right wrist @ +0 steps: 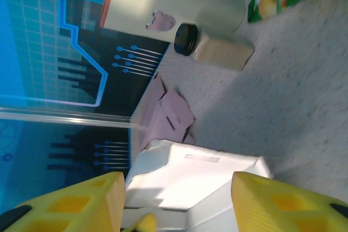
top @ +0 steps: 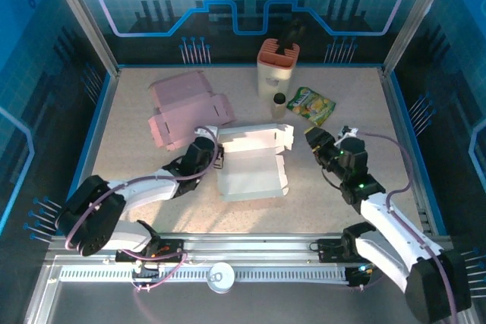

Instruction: Fold the paper box

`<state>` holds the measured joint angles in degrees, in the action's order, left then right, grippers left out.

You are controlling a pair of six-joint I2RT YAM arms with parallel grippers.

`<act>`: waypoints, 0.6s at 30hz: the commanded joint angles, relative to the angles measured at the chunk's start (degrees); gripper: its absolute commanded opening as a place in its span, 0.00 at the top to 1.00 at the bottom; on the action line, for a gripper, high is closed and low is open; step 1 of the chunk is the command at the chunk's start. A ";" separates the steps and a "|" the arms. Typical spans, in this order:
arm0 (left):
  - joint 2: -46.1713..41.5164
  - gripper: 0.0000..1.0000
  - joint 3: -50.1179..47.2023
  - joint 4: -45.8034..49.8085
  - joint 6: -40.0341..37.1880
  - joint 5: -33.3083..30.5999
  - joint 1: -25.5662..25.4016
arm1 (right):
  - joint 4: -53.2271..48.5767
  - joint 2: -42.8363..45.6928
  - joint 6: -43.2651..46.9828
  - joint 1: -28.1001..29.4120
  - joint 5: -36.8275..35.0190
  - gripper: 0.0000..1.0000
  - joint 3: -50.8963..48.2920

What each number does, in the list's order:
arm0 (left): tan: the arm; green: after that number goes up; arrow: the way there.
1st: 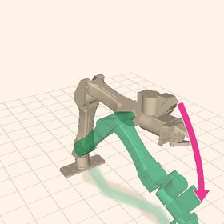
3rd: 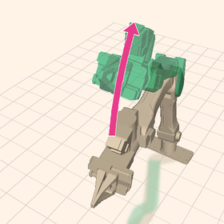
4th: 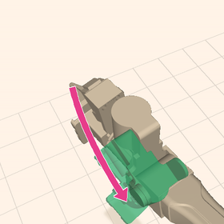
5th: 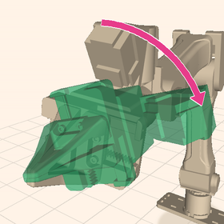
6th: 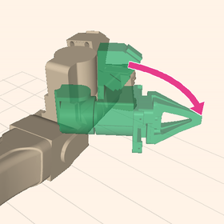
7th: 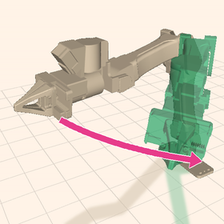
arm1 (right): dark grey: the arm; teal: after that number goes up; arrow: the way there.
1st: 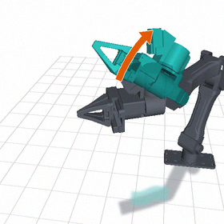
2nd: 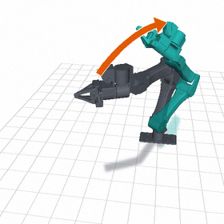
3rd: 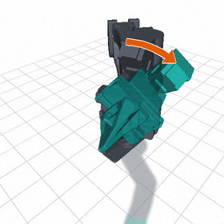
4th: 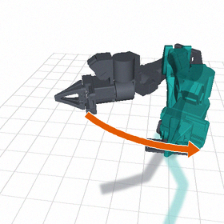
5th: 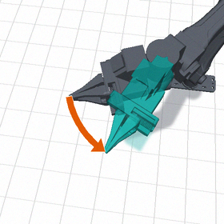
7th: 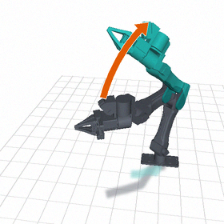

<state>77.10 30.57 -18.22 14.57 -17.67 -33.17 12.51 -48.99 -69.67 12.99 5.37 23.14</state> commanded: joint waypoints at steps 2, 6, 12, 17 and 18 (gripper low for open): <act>-5.40 1.00 0.30 2.53 -1.09 19.81 6.07 | -3.51 -2.02 19.54 -6.54 15.93 0.51 3.56; -5.79 1.00 3.81 5.45 0.89 33.50 12.68 | -3.11 -5.53 29.39 -7.58 23.80 0.54 6.99; 0.28 1.00 8.92 4.86 5.00 48.79 18.44 | 4.52 -9.76 32.78 -7.60 36.08 0.57 10.94; 5.41 1.00 11.86 4.02 6.71 54.36 18.84 | 7.25 -11.99 34.05 -7.64 42.16 0.58 13.83; 5.57 1.00 12.11 4.21 6.59 54.34 18.84 | 7.20 -12.24 34.37 -7.70 42.69 0.59 14.27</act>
<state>81.78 40.49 -13.91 19.57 29.63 -14.57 16.49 -60.51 -38.37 5.93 41.47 35.03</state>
